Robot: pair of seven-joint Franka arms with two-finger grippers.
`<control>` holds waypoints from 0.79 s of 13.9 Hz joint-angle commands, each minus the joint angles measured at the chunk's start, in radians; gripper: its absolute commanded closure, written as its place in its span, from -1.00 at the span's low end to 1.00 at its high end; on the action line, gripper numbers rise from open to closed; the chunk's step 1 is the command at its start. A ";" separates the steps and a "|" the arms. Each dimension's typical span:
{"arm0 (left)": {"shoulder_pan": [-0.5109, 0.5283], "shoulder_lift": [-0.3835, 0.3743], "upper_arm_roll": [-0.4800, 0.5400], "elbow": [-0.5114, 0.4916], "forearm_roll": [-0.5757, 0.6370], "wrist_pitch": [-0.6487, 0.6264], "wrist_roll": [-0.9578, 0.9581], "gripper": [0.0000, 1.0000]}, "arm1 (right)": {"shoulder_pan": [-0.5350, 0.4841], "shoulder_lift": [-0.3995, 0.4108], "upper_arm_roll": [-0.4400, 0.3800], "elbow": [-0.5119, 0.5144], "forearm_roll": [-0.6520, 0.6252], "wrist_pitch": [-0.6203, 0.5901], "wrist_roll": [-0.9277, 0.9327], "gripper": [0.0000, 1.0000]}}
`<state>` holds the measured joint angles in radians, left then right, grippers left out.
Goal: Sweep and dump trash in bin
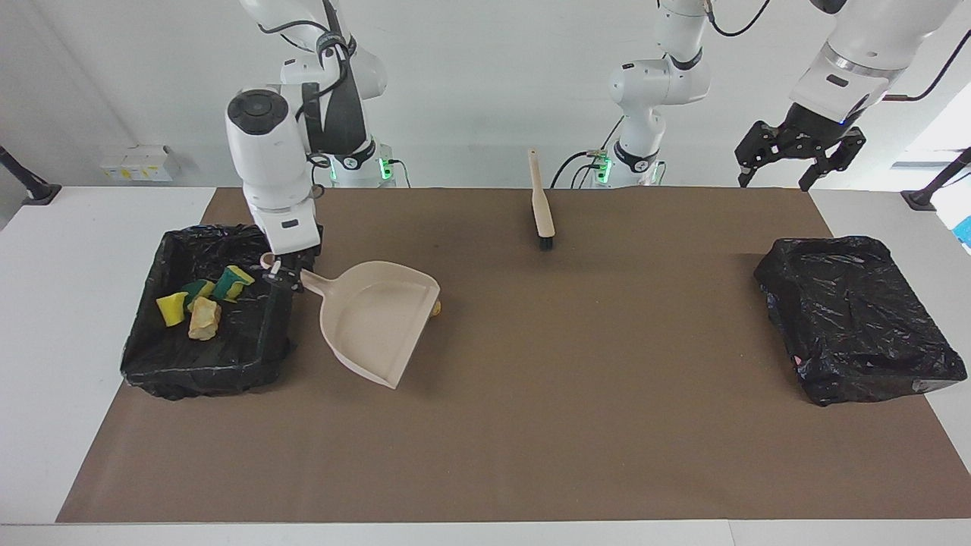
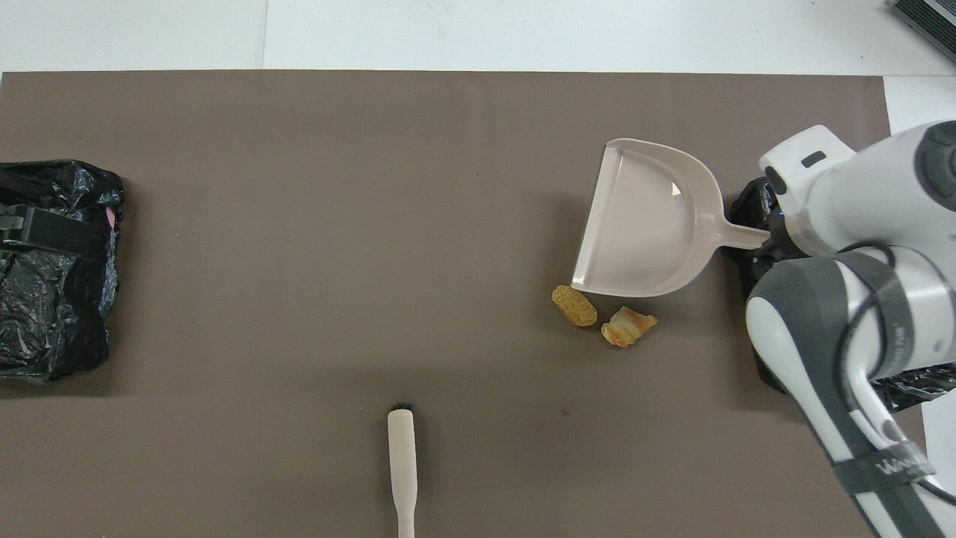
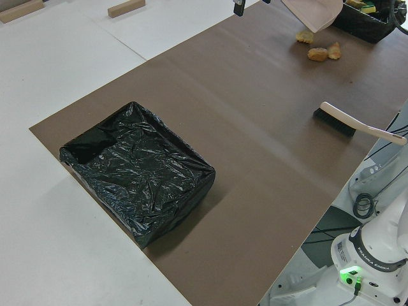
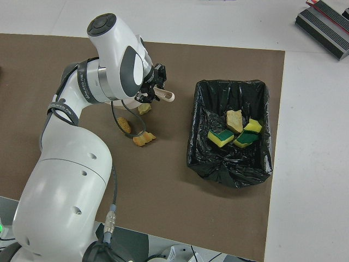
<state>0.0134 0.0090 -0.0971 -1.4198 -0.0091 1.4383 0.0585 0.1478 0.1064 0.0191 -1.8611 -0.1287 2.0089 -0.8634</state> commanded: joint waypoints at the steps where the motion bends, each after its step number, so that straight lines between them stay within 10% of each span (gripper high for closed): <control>1: -0.006 -0.012 0.007 -0.008 0.011 -0.009 0.012 -1.00 | 0.103 0.025 -0.005 0.023 0.034 0.017 0.383 1.00; 6: -0.006 -0.012 0.007 -0.007 0.012 -0.001 0.001 -1.00 | 0.289 0.139 -0.005 0.112 0.037 0.054 0.916 1.00; 11: -0.004 -0.012 0.016 -0.008 0.014 -0.001 0.001 -1.00 | 0.478 0.427 -0.004 0.377 0.021 0.047 1.343 1.00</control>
<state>0.0135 0.0090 -0.0876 -1.4198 -0.0091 1.4384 0.0584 0.5924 0.3875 0.0206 -1.6519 -0.1174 2.0605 0.3639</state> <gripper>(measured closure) 0.000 0.687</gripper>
